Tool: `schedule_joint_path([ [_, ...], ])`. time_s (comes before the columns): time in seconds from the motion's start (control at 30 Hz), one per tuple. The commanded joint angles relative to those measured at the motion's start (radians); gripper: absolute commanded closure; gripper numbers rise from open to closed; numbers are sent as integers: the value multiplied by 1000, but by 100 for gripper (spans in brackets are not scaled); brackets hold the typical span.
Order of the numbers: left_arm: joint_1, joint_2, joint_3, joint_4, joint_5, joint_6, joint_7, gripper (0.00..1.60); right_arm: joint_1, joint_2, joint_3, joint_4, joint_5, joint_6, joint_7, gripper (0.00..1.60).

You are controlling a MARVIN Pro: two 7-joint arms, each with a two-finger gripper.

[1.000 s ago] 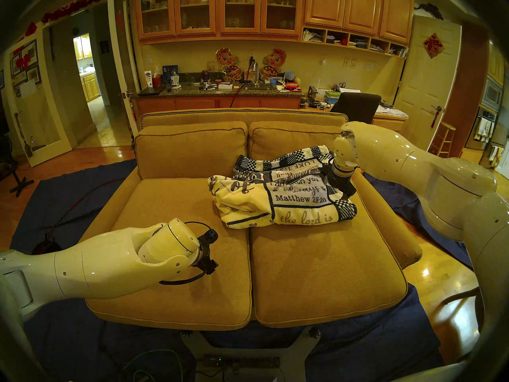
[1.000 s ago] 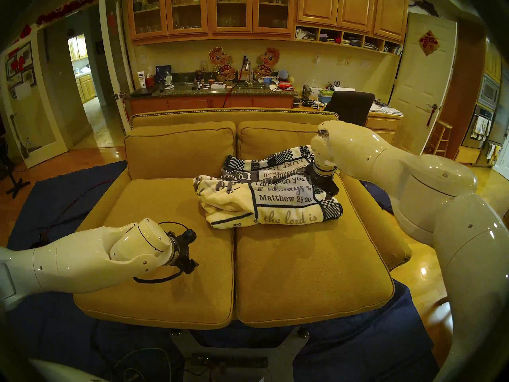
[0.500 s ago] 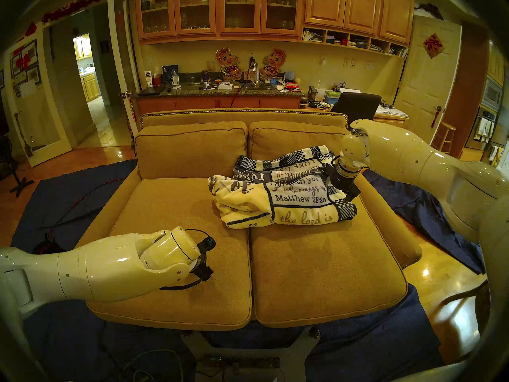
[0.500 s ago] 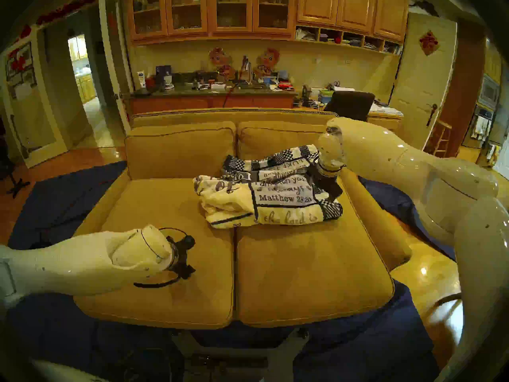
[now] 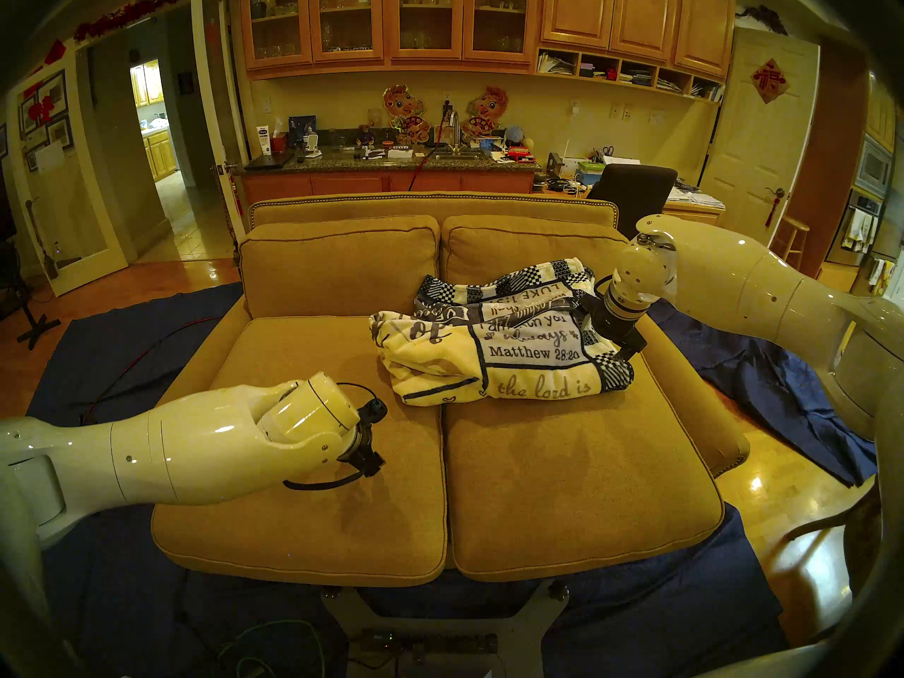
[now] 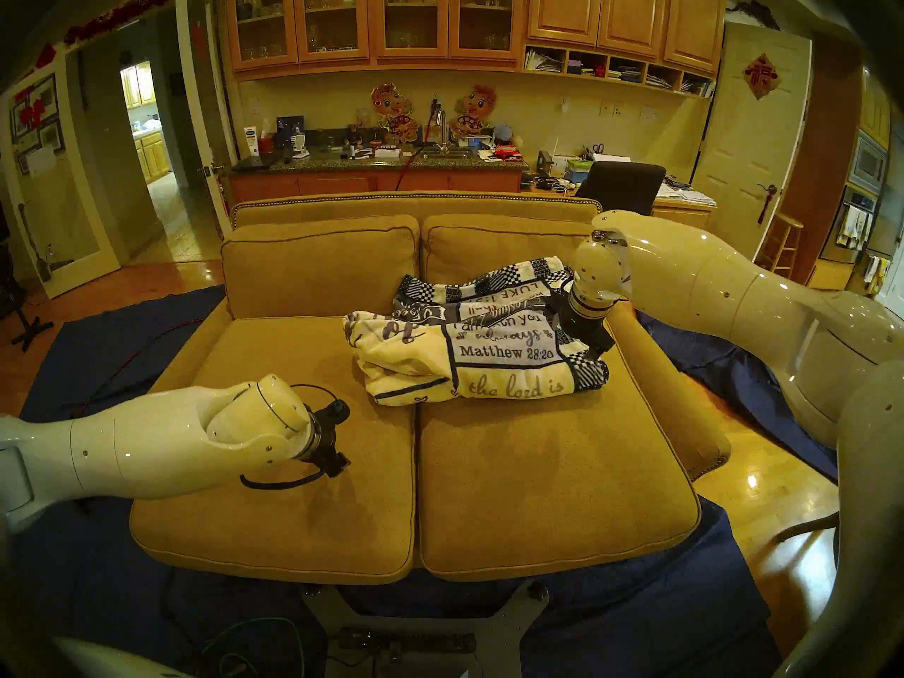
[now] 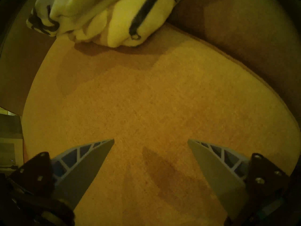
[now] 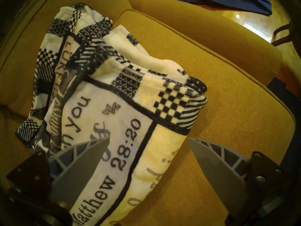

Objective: Fold the blanket in half twice

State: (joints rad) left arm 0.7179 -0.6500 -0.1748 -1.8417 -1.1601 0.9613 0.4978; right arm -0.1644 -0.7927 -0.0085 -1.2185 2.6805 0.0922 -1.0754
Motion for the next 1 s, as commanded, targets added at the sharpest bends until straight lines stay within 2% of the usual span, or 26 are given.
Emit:
schedule_joint_path([
  [0.0,-96,-8,42,8,-56,-1,9,0,15,73,9,-76,-28,-46,24,0],
  [0.07,-118,-8,75,8,-56,-1,18,0,14,80,8,-88,-32,-55,28,0],
  [0.13,-112,-19,89,2,-22,-1,84,0,13,89,8,-104,-38,-67,34,0],
  [0.23,-96,-51,112,18,71,-1,135,0,12,92,7,-109,-40,-72,37,0],
  [0.37,-64,-96,122,61,155,-14,215,0,12,97,6,-118,-43,-80,41,0],
  [0.47,-62,-126,130,91,195,-27,244,8,12,99,5,-121,-44,-83,43,0],
  [0.5,-54,-145,128,104,190,-53,285,0,11,101,5,-124,-45,-85,44,0],
  [0.57,-45,-175,122,140,211,-87,301,0,11,102,4,-127,-47,-88,45,0],
  [0.6,-36,-197,119,167,222,-131,325,0,11,103,4,-129,-47,-90,46,0],
  [0.73,-25,-229,119,199,254,-178,347,0,11,105,3,-133,-48,-94,48,0],
  [0.97,-14,-313,110,281,289,-309,317,0,11,108,2,-138,-50,-99,51,0],
])
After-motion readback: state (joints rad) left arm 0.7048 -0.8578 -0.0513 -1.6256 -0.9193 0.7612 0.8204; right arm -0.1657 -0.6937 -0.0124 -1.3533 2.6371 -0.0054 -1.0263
